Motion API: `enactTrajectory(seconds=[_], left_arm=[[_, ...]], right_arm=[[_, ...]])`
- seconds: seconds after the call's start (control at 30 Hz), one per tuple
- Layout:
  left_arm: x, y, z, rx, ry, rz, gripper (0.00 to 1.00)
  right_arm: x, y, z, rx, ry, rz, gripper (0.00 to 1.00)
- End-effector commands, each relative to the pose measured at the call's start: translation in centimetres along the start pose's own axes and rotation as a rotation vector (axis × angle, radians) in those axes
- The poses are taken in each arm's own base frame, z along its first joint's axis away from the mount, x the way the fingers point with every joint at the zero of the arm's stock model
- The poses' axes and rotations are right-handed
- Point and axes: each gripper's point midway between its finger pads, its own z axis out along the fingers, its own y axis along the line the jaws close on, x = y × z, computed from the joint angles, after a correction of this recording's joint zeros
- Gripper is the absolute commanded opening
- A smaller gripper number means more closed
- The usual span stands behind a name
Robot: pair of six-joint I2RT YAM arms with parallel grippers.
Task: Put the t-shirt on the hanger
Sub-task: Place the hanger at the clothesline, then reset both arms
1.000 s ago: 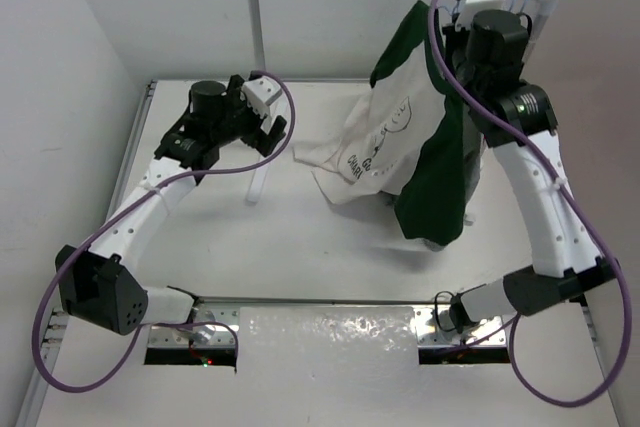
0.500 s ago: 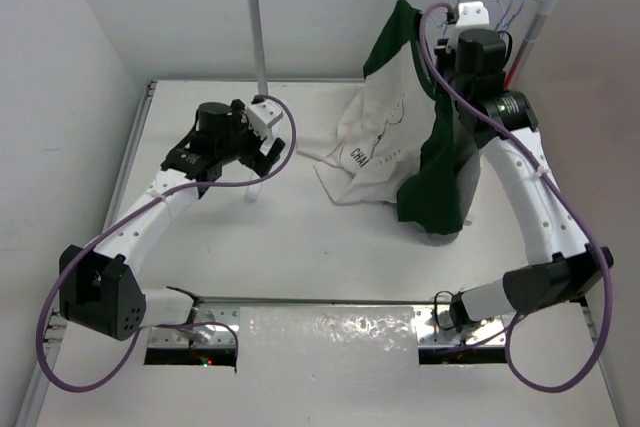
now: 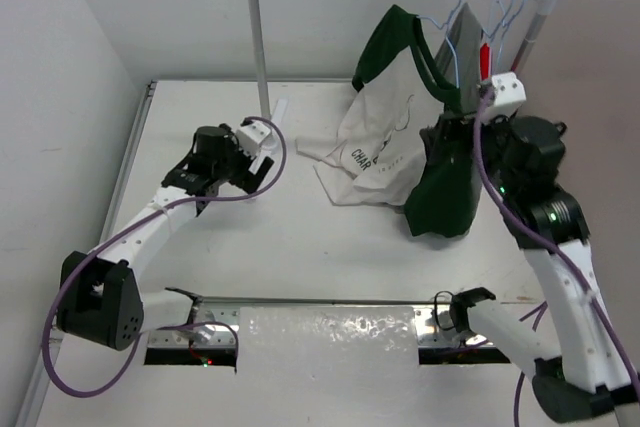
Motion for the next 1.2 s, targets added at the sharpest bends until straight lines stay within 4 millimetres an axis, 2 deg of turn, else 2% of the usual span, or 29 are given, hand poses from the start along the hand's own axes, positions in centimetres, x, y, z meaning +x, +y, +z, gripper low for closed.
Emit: enactTrajectory(seconds=[0.0,0.03,0.1,0.13,0.2,0.23,0.27,0.33,0.37,0.43,0.5,0.6,0.63,0.7,0.73,0.77,0.83,0.87,0.9,1.0,1.03,1.13,1.17], left_arm=[[-0.6,4.9,-1.4,-0.21,-0.06,-0.089,1.0],[-0.2,6.2,-1.9,-0.247,-0.064,-0.126,1.0],[0.3,7.1,-2.2,-0.272,-0.059,-0.153,1.0],[0.6,7.4,-2.3,-0.283,-0.06,-0.17,1.0],[1.7,8.0,-2.4,-0.304,-0.048,-0.195,1.0],[2.0,8.1,-2.5,-0.311,-0.046,-0.204,1.0],[2.6,8.2,-2.4,-0.313,-0.037,-0.211,1.0],[3.1,8.7,-2.5,-0.329,-0.033,-0.219,1.0],[3.5,8.7,-2.5,-0.333,-0.027,-0.225,1.0],[3.9,9.3,-2.6,-0.35,-0.026,-0.235,1.0],[4.2,9.9,-2.8,-0.372,-0.032,-0.251,1.0],[5.1,10.0,-2.6,-0.38,-0.026,-0.258,1.0],[5.3,9.9,-2.6,-0.379,-0.021,-0.256,1.0],[6.4,10.5,-2.7,-0.395,0.0,-0.267,1.0],[6.8,10.8,-2.8,-0.419,0.017,-0.27,1.0],[7.2,10.9,-2.7,-0.419,0.027,-0.272,1.0],[7.4,10.8,-2.6,-0.413,0.034,-0.267,1.0],[7.4,10.7,-2.5,-0.408,0.034,-0.265,1.0],[7.4,10.7,-2.4,-0.406,0.034,-0.265,1.0],[7.7,10.6,-2.1,-0.396,0.043,-0.27,1.0],[7.8,10.6,-2.0,-0.394,0.048,-0.271,1.0],[7.8,10.1,-1.5,-0.357,0.042,-0.277,1.0],[7.8,9.9,-1.4,-0.351,0.045,-0.277,1.0]], right_arm=[[-3.6,4.2,-4.4,-0.25,-0.167,-0.052,0.99],[-4.9,5.7,-7.3,-0.344,-0.25,-0.091,0.99],[-5.5,7.2,-9.9,-0.441,-0.337,-0.131,0.99],[-6.6,8.5,-11.9,-0.519,-0.421,-0.16,0.99],[-6.2,9.8,-14.6,-0.605,-0.507,-0.191,0.99],[-6.4,11.3,-16.4,-0.71,-0.563,-0.224,0.99],[-5.4,12.1,-17.0,-0.772,-0.571,-0.235,0.99],[-5.6,13.7,-18.4,-0.9,-0.619,-0.225,0.99],[-4.3,14.4,-18.0,-0.974,-0.583,-0.209,0.99],[-3.4,14.8,-15.4,-1.008,-0.513,-0.13,0.99],[-1.7,14.5,-10.8,-0.973,-0.393,-0.041,0.99],[3.5,14.0,-3.9,-0.88,-0.188,0.087,0.98],[4.7,14.7,-3.3,-0.899,-0.144,0.101,0.98],[8.5,15.0,-0.3,-0.809,-0.034,0.046,0.98],[10.2,16.7,-0.4,-0.821,0.011,-0.01,0.99],[12.5,15.6,1.1,-0.711,0.077,-0.076,0.99],[15.3,14.9,2.6,-0.632,0.176,-0.106,0.99],[16.6,14.0,3.2,-0.569,0.216,-0.113,0.99],[18.6,11.7,4.5,-0.431,0.261,-0.134,0.99],[21.8,8.4,5.8,-0.254,0.325,-0.191,0.99],[23.7,7.9,5.9,-0.233,0.375,-0.21,0.99],[26.4,6.4,6.4,-0.173,0.429,-0.26,0.99],[26.6,6.0,6.7,-0.148,0.426,-0.276,0.99]])
